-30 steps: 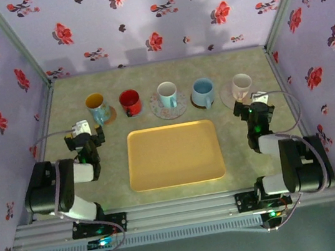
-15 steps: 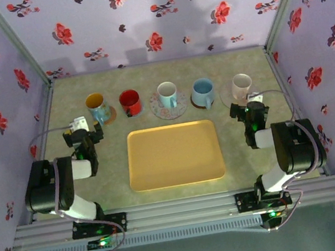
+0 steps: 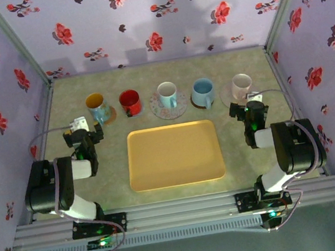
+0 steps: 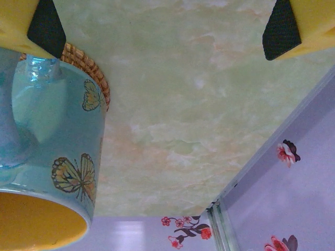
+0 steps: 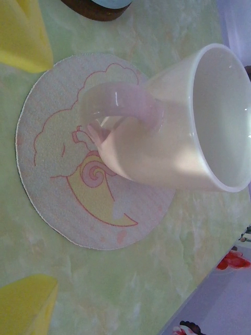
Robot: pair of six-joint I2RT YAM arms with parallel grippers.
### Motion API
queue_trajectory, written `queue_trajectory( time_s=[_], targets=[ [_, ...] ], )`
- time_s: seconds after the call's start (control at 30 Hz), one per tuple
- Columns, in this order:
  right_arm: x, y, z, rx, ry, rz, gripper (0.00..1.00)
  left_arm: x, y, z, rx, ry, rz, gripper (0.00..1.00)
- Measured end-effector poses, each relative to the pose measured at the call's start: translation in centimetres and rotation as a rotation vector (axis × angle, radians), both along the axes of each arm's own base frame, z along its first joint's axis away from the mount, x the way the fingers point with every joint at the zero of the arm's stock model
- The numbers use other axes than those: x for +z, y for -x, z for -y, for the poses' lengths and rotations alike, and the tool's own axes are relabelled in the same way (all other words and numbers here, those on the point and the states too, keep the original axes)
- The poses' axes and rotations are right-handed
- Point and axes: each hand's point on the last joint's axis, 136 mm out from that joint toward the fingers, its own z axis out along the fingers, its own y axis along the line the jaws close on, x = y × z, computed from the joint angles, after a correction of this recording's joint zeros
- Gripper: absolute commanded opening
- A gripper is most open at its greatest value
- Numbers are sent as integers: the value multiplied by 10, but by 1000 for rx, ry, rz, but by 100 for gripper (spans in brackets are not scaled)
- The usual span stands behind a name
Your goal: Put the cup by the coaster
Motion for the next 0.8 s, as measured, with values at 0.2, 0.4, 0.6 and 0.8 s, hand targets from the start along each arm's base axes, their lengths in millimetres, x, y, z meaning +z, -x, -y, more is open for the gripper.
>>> queue_trajectory(
  time_s=[0.2,0.4,0.6,0.8],
  targets=[
    [0,0,0,0,0,0,99,0,0,0,0,0,0,100],
    [0,0,0,0,0,0,100,0,0,0,0,0,-1,100],
    [0,0,0,0,0,0,100,-1,0,0,0,0,-4,100],
    [0,0,0,0,0,0,100,-3,1,0,-3,10,-10,100]
  ],
)
